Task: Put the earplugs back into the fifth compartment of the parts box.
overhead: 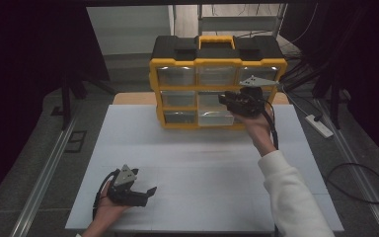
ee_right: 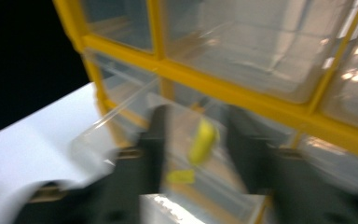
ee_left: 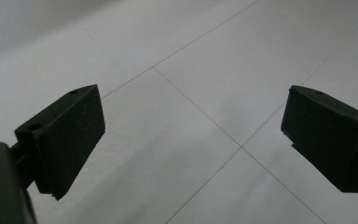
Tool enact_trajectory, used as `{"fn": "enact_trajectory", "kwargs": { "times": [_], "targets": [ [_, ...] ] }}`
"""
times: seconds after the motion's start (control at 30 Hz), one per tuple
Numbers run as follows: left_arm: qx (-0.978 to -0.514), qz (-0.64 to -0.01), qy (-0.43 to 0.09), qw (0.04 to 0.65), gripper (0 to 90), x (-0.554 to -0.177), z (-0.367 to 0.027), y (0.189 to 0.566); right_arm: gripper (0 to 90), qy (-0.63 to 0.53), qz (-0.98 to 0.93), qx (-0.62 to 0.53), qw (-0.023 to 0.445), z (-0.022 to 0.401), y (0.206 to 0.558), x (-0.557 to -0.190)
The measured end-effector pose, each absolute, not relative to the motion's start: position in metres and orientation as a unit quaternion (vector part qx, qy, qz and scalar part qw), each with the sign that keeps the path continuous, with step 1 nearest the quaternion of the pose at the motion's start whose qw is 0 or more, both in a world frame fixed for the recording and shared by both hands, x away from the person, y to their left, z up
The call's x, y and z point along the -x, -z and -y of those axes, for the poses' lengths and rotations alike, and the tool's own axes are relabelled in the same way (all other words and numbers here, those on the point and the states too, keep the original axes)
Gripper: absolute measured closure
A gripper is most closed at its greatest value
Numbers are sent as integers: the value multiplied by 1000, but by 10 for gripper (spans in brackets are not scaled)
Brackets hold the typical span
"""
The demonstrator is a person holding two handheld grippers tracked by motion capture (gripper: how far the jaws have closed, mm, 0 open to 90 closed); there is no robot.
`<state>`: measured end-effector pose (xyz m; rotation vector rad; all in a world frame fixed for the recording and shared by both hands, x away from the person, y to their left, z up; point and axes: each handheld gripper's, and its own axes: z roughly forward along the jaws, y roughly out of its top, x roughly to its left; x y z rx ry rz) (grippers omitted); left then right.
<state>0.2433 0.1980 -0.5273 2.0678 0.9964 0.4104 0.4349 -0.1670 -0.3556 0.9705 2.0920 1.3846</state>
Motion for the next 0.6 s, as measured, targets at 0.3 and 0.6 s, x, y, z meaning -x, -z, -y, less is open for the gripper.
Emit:
{"fn": "enact_trajectory", "kwargs": {
  "times": [0.3,0.6],
  "targets": [
    [-816,-391,-161,394,60,-243,-198,527,348,-506,-754,-350,230,165,354,-427],
    [-817,-391,-161,392,60,-243,-197,527,322,-516,-761,-325,222,177,357,-402]
  ]
}}
